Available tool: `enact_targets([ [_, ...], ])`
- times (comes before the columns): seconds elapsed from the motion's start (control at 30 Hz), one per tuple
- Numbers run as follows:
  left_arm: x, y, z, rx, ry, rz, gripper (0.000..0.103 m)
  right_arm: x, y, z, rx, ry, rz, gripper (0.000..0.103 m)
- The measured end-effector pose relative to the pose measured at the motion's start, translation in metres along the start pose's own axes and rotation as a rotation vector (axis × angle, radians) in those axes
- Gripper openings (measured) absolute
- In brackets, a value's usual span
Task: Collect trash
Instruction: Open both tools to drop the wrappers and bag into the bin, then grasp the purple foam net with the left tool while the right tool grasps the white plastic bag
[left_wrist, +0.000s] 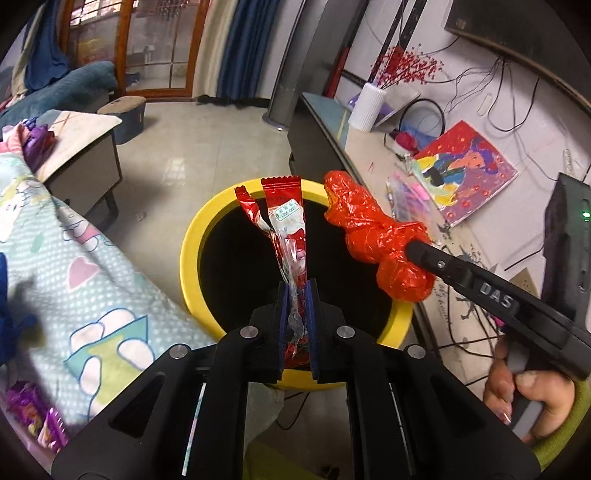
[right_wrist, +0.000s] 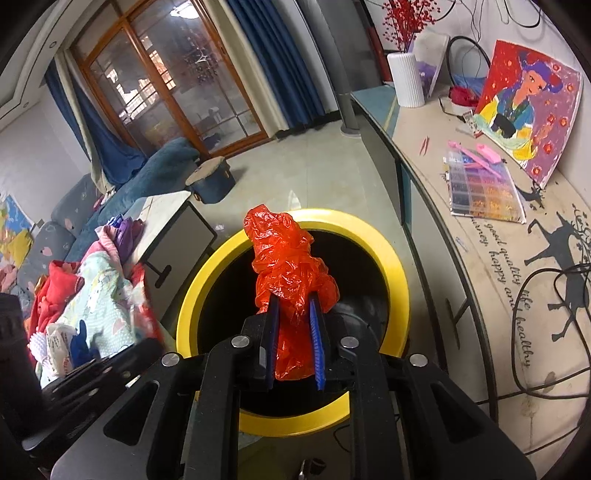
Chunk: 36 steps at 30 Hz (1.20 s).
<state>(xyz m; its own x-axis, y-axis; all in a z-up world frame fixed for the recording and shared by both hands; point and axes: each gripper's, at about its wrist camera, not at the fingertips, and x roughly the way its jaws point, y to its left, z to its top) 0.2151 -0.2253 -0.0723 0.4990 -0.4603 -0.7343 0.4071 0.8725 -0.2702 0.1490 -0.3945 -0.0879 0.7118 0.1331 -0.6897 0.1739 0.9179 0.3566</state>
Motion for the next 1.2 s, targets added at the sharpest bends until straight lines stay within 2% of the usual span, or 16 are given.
enact_targets([
  [0.1,0.008,0.003,0.003,-0.002,0.018,-0.002,0.007,0.004,-0.001,-0.001,0.013,0.013,-0.001,0.023],
  [0.17,0.010,0.004,0.003,-0.002,0.021,0.000,0.022,0.006,-0.002,-0.001,0.022,0.016,-0.003,0.031],
  [0.2,0.010,0.005,0.004,-0.004,0.018,0.003,0.036,0.006,-0.003,-0.001,0.025,0.014,-0.006,0.034],
  [0.23,0.009,0.008,0.004,-0.011,0.013,0.002,0.043,0.006,-0.005,-0.001,0.031,0.010,-0.009,0.039],
  [0.27,0.008,0.009,0.004,-0.020,0.011,0.003,0.043,0.006,-0.006,-0.001,0.037,0.008,-0.013,0.042],
  [0.3,0.007,0.011,0.005,-0.028,0.009,0.005,0.049,0.006,-0.007,0.000,0.038,0.007,-0.016,0.042],
  [0.4,-0.006,0.016,0.004,-0.054,-0.016,0.017,0.070,0.001,-0.005,0.001,0.030,-0.012,-0.031,0.046],
  [0.47,-0.016,0.017,0.004,-0.064,-0.034,0.018,0.076,-0.006,0.001,0.003,0.010,-0.047,-0.040,0.055],
  [0.53,-0.030,0.019,0.002,-0.068,-0.067,0.035,0.090,-0.013,0.007,0.003,-0.013,-0.078,-0.045,0.058],
  [0.67,-0.056,0.023,-0.001,-0.079,-0.119,0.053,0.092,-0.026,0.020,0.005,-0.051,-0.125,-0.045,0.065],
  [0.83,-0.089,0.032,-0.008,-0.081,-0.192,0.114,0.092,-0.042,0.041,0.005,-0.092,-0.158,-0.008,0.068],
  [1.07,-0.145,0.056,-0.014,-0.138,-0.328,0.198,0.092,-0.067,0.077,-0.002,-0.160,-0.203,0.063,0.071],
  [1.2,-0.166,0.062,-0.017,-0.156,-0.378,0.240,0.092,-0.078,0.098,-0.009,-0.202,-0.214,0.109,0.071],
])
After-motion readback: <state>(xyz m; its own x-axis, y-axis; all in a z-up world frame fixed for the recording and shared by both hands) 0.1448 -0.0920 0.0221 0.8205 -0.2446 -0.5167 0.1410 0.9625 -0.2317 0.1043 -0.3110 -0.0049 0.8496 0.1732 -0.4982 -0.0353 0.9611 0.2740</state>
